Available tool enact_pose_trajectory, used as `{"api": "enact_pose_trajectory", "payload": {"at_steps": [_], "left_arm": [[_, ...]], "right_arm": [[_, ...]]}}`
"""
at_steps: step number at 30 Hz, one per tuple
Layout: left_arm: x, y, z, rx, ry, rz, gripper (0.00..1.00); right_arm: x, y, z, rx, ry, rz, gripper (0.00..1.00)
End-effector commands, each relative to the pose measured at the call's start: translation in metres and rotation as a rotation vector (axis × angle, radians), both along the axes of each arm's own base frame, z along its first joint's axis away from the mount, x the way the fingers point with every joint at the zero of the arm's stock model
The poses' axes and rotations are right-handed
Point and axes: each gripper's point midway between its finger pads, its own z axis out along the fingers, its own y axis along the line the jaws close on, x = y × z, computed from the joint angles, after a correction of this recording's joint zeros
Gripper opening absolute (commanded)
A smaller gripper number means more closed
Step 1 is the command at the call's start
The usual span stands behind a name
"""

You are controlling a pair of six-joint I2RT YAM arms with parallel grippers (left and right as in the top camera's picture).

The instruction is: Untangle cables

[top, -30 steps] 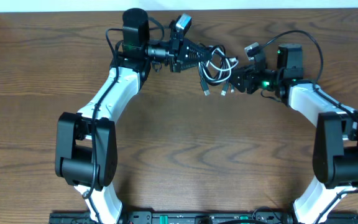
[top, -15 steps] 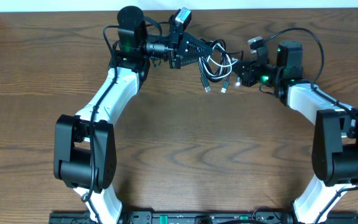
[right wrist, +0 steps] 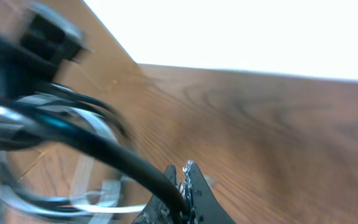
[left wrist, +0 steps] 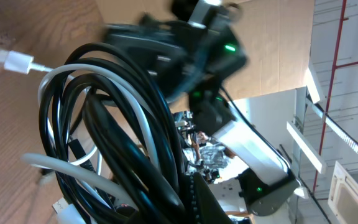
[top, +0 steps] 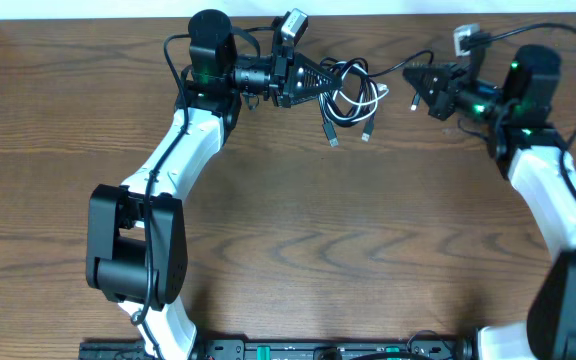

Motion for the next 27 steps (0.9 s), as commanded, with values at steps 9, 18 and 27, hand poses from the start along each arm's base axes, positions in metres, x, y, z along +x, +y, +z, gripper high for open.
{"api": "enact_pose_trajectory", "payload": {"at_steps": [9, 18, 27], "left_arm": [[-0.012, -0.004, 0.018, -0.016, -0.082, -0.038, 0.08], [-0.014, -0.007, 0.018, -0.016, -0.078, -0.045, 0.07], [-0.023, -0.018, 0.018, -0.016, -0.07, -0.076, 0.08]], "right_arm": [[-0.02, 0.051, 0.022, 0.032, 0.008, 0.066, 0.01], [-0.018, 0.083, 0.006, -0.008, 0.065, -0.001, 0.01], [0.007, 0.118, -0.024, 0.07, 0.122, -0.038, 0.01]]}}
